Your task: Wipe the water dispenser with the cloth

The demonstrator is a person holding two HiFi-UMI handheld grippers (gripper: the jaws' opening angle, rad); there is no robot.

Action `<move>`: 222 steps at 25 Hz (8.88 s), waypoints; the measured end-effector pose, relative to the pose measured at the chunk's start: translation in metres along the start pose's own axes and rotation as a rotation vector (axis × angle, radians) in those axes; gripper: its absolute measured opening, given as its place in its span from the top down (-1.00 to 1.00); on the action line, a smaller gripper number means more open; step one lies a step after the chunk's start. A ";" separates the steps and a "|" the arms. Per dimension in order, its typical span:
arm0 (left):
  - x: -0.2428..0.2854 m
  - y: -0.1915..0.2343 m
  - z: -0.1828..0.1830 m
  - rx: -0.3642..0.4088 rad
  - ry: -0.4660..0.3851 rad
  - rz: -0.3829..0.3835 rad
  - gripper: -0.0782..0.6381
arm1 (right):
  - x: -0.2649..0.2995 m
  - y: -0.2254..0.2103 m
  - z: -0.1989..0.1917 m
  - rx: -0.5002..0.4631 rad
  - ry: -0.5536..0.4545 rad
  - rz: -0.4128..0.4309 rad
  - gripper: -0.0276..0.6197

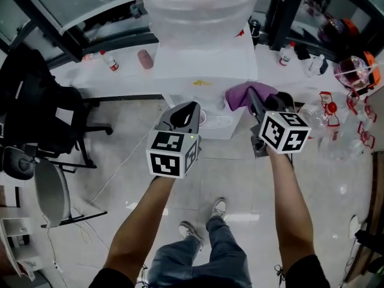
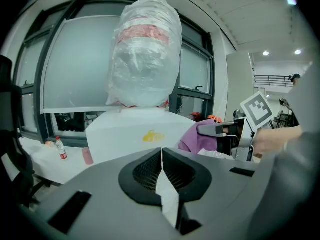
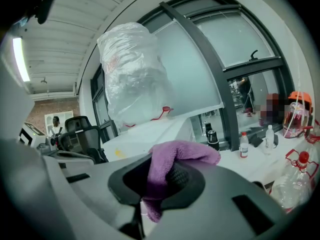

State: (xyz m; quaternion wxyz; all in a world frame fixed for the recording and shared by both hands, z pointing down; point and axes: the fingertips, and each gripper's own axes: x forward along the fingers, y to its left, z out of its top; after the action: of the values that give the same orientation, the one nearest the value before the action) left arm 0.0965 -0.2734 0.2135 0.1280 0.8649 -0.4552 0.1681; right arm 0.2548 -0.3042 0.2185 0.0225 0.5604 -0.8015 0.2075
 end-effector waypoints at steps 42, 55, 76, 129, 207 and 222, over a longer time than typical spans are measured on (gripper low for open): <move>0.098 0.046 -0.191 0.095 -0.183 -0.066 0.70 | 0.052 -0.060 -0.212 -0.218 -0.161 -0.113 0.79; 0.097 0.073 -0.210 0.084 -0.186 -0.050 0.70 | 0.058 -0.032 -0.225 -0.262 -0.159 -0.079 0.79; 0.010 0.130 -0.148 0.086 -0.281 0.068 0.70 | 0.072 0.191 -0.086 -0.369 -0.365 0.288 0.79; 0.050 0.170 -0.288 0.017 -0.188 0.135 0.70 | 0.217 0.138 -0.330 -0.195 0.019 0.266 0.79; 0.117 0.128 -0.434 0.011 -0.108 0.056 0.70 | 0.159 0.022 -0.440 -0.191 0.051 0.158 0.79; 0.089 0.150 -0.462 -0.001 -0.080 0.131 0.70 | 0.265 0.068 -0.548 -0.011 0.185 0.235 0.79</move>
State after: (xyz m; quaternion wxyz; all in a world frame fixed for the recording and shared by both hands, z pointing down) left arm -0.0614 -0.2492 0.6810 0.0988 0.8393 -0.5158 0.1410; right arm -0.0128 -0.3243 0.7686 0.0748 0.4410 -0.8572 0.2551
